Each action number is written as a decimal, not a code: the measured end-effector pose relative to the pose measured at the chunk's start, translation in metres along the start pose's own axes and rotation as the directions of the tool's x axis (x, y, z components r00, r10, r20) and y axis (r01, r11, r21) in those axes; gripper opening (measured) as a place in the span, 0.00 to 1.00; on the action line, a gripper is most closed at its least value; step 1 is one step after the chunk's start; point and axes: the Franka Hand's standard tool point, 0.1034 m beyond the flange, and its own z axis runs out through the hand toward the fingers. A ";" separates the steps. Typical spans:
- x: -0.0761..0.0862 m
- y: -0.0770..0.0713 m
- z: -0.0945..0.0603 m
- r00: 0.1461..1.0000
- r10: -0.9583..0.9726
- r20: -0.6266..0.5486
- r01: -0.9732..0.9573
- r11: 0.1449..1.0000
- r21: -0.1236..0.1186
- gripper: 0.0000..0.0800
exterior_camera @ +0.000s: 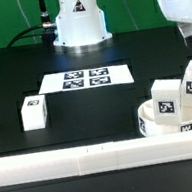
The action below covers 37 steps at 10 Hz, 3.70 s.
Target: Assemble stool
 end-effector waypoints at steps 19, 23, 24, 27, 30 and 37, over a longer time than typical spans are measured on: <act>0.020 -0.011 0.018 -0.581 -0.798 0.161 0.795 -0.598 -0.101 0.81; 0.024 -0.009 0.021 -0.678 -0.713 0.181 0.711 -0.698 -0.088 0.81; 0.025 -0.008 0.022 -0.677 -0.713 0.183 0.711 -0.698 -0.087 0.67; 0.026 -0.008 0.021 -0.673 -0.717 0.183 0.715 -0.694 -0.088 0.42; 0.026 -0.008 0.022 -0.569 -0.806 0.167 0.801 -0.588 -0.108 0.42; 0.023 -0.008 0.022 0.046 -0.998 0.053 0.982 0.035 -0.187 0.42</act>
Offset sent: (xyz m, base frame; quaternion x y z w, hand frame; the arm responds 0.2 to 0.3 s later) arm 0.0049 0.0113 -0.0053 0.0079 -0.0306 -0.2573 0.9658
